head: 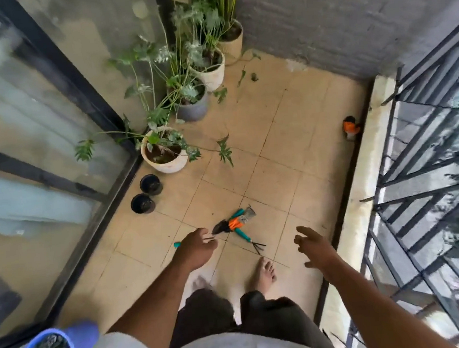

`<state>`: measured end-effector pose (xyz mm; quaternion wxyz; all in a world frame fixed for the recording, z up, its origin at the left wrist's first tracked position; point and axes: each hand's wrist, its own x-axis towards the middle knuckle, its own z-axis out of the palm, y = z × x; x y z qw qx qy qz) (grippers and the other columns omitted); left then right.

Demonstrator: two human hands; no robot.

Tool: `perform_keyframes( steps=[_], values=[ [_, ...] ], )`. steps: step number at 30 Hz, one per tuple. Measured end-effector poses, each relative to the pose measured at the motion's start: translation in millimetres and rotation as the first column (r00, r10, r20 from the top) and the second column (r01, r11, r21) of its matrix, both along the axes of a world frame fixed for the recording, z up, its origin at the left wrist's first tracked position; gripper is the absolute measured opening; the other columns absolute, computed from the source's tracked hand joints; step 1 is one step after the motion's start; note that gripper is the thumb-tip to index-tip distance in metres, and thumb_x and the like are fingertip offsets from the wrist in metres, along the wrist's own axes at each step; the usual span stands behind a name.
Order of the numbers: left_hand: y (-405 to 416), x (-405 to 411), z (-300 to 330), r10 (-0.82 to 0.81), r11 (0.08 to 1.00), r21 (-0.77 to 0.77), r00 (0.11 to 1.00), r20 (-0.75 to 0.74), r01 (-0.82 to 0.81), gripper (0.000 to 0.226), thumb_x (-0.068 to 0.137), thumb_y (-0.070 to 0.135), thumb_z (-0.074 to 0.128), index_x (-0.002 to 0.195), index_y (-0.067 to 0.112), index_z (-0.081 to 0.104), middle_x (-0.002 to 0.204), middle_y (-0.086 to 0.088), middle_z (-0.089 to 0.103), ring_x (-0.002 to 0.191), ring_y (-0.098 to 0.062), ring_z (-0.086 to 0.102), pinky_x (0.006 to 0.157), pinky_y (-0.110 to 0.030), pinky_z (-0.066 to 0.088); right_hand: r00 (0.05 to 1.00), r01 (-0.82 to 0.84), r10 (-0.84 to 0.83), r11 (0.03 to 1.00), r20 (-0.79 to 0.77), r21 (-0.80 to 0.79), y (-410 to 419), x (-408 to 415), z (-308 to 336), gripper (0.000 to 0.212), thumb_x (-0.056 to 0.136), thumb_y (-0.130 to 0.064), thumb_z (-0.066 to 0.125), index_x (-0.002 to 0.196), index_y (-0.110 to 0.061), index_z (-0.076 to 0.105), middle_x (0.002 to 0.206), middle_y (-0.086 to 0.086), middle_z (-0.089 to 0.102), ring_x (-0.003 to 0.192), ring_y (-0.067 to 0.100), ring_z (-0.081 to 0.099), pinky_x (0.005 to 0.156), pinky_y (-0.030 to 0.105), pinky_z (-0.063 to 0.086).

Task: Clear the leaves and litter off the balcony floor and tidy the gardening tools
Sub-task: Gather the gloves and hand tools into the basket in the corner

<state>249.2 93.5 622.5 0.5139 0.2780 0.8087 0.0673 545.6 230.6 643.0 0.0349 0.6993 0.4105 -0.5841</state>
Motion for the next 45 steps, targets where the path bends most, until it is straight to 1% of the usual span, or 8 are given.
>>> perform_keyframes(
  steps=[13, 20, 24, 27, 29, 33, 38, 45],
  values=[
    [83.1, -8.4, -255.2, -0.129, 0.977, -0.167, 0.991, 0.024, 0.131, 0.048, 0.102, 0.039, 0.058, 0.146, 0.018, 0.054, 0.136, -0.01, 0.067, 0.127, -0.031, 0.063, 0.102, -0.038, 0.051, 0.934, -0.35, 0.353, 0.935, 0.062, -0.054, 33.1, -78.0, -252.8, 0.037, 0.102, -0.037, 0.05, 0.139, -0.037, 0.054, 0.113, 0.002, 0.076, 0.091, 0.03, 0.073, 0.082, 0.041, 0.061],
    [112.6, -22.1, -443.3, -0.243, 0.959, -0.146, 0.97, 0.008, 0.241, 0.044, 0.095, 0.037, 0.065, 0.137, 0.025, 0.067, 0.134, -0.007, 0.065, 0.124, -0.027, 0.062, 0.106, -0.04, 0.049, 0.864, -0.484, 0.485, 0.874, 0.137, -0.041, 44.2, -109.7, -420.1, 0.046, 0.106, -0.03, 0.048, 0.151, -0.031, 0.047, 0.135, 0.005, 0.069, 0.109, 0.029, 0.069, 0.095, 0.037, 0.055],
    [120.3, -16.1, -544.6, -0.429, 0.881, -0.196, 0.902, 0.058, 0.431, 0.066, 0.078, 0.057, 0.058, 0.138, 0.033, 0.065, 0.158, -0.008, 0.043, 0.143, -0.03, 0.047, 0.118, -0.04, 0.04, 0.84, -0.512, 0.514, 0.857, 0.174, -0.058, 44.7, -108.3, -509.8, 0.048, 0.104, -0.029, 0.046, 0.152, -0.031, 0.047, 0.142, 0.004, 0.065, 0.125, 0.029, 0.062, 0.103, 0.035, 0.05],
    [123.3, -6.8, -600.1, -0.607, 0.765, -0.24, 0.794, 0.043, 0.598, 0.064, 0.091, 0.058, 0.063, 0.152, 0.039, 0.051, 0.176, -0.001, 0.008, 0.159, -0.031, 0.017, 0.125, -0.047, 0.027, 0.824, -0.54, 0.544, 0.839, 0.161, -0.07, 38.5, -104.1, -562.7, 0.05, 0.102, -0.035, 0.046, 0.152, -0.035, 0.045, 0.143, 0.001, 0.064, 0.127, 0.027, 0.061, 0.107, 0.041, 0.05],
    [121.3, 0.8, -624.8, -0.66, 0.739, -0.22, 0.749, -0.053, 0.636, 0.061, 0.095, 0.052, 0.061, 0.152, 0.035, 0.049, 0.174, 0.0, 0.014, 0.157, -0.03, 0.017, 0.122, -0.047, 0.025, 0.824, -0.538, 0.542, 0.84, 0.165, -0.073, 32.2, -97.6, -587.2, 0.049, 0.102, -0.036, 0.046, 0.151, -0.035, 0.045, 0.142, 0.001, 0.065, 0.126, 0.027, 0.061, 0.108, 0.041, 0.05],
    [112.3, 3.8, -625.8, -0.608, 0.793, -0.111, 0.769, -0.197, 0.598, 0.052, 0.09, 0.047, 0.048, 0.131, 0.021, 0.067, 0.154, -0.002, 0.048, 0.143, -0.029, 0.044, 0.11, -0.045, 0.037, 0.853, -0.488, 0.489, 0.871, 0.184, -0.052, 20.6, -87.8, -589.5, 0.05, 0.104, -0.032, 0.052, 0.153, -0.028, 0.047, 0.144, 0.004, 0.064, 0.128, 0.027, 0.061, 0.106, 0.036, 0.048],
    [106.0, 2.9, -537.6, -0.5, 0.79, 0.196, 0.795, -0.343, 0.581, 0.017, 0.084, 0.031, 0.068, 0.076, 0.017, 0.074, 0.106, 0.0, 0.068, 0.085, -0.026, 0.068, 0.07, -0.034, 0.051, 0.894, -0.436, 0.412, 0.891, 0.174, 0.128, 24.2, -86.7, -511.1, 0.062, 0.103, -0.026, 0.057, 0.16, -0.031, 0.035, 0.154, 0.003, 0.051, 0.136, 0.023, 0.054, 0.109, 0.037, 0.048],
    [146.4, -8.6, -360.9, -0.61, 0.703, 0.206, 0.726, -0.316, 0.68, 0.021, 0.096, 0.036, 0.066, 0.1, 0.02, 0.078, 0.127, 0.011, 0.062, 0.093, -0.014, 0.066, 0.077, -0.025, 0.044, 0.729, -0.684, 0.644, 0.695, 0.231, 0.221, 50.9, -111.9, -366.9, 0.077, 0.095, -0.031, 0.057, 0.16, -0.047, 0.02, 0.171, -0.002, 0.02, 0.153, 0.026, 0.028, 0.118, 0.044, 0.04]
  ],
)
